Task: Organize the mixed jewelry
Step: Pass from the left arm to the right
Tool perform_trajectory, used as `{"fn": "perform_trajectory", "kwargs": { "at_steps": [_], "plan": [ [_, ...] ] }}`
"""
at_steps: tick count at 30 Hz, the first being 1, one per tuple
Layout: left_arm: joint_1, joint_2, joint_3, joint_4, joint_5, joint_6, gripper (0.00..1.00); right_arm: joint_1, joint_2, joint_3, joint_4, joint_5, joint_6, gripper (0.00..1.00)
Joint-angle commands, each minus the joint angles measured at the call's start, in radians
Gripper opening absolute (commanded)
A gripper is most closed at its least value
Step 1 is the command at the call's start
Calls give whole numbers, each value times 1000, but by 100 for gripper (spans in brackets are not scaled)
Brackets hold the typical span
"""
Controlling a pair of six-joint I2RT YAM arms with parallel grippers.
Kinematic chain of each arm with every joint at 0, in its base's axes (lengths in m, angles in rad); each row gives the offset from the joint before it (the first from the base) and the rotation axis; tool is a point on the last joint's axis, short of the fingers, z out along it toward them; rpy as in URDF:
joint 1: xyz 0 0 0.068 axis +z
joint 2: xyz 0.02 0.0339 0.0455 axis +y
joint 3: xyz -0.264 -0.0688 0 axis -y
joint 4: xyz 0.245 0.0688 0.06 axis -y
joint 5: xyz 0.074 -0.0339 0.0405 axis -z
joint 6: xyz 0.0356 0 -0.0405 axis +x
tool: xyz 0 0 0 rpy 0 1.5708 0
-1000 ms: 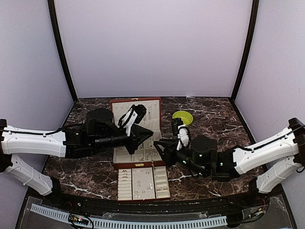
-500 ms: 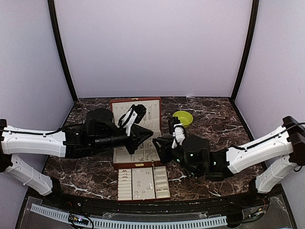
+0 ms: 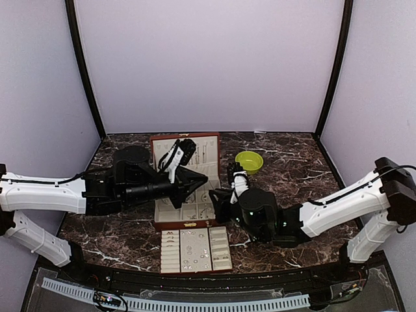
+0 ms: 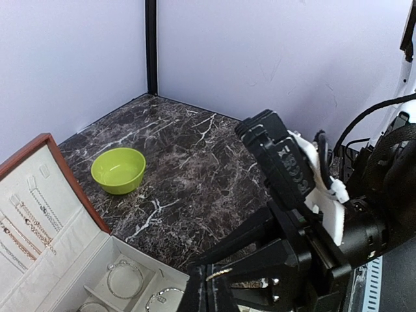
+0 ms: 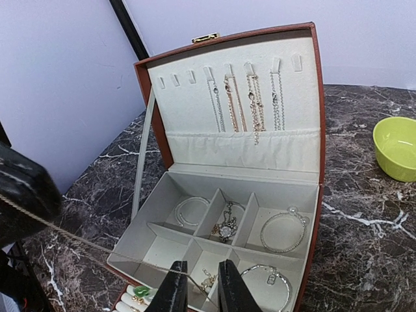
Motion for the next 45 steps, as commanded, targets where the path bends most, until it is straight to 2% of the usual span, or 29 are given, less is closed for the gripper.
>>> {"fn": "perform_trajectory", "kwargs": {
  "at_steps": [1, 22, 24, 28, 30, 37, 45],
  "plan": [
    [3, -60, -7, 17, 34, -21, 0, -30, 16, -9, 80, -7, 11, 19],
    [3, -112, -41, 15, 35, -47, 0, -82, 90, 13, 214, -69, -72, 17],
    [3, -121, -47, 13, 33, -53, 0, -87, 85, 8, 225, -71, -84, 14],
    [4, -142, -68, 5, -5, -60, 0, -96, 55, -8, 236, -74, -108, 2],
    [4, -152, -82, 0, -29, -69, 0, -99, 29, -16, 231, -72, -120, 0],
    [39, -168, -160, 22, -75, -137, 0, -102, -90, 4, 40, -61, -166, 0],
    [65, -124, -204, 113, 7, -111, 0, -102, -116, 112, -215, -58, -124, 0]
  ]
}}
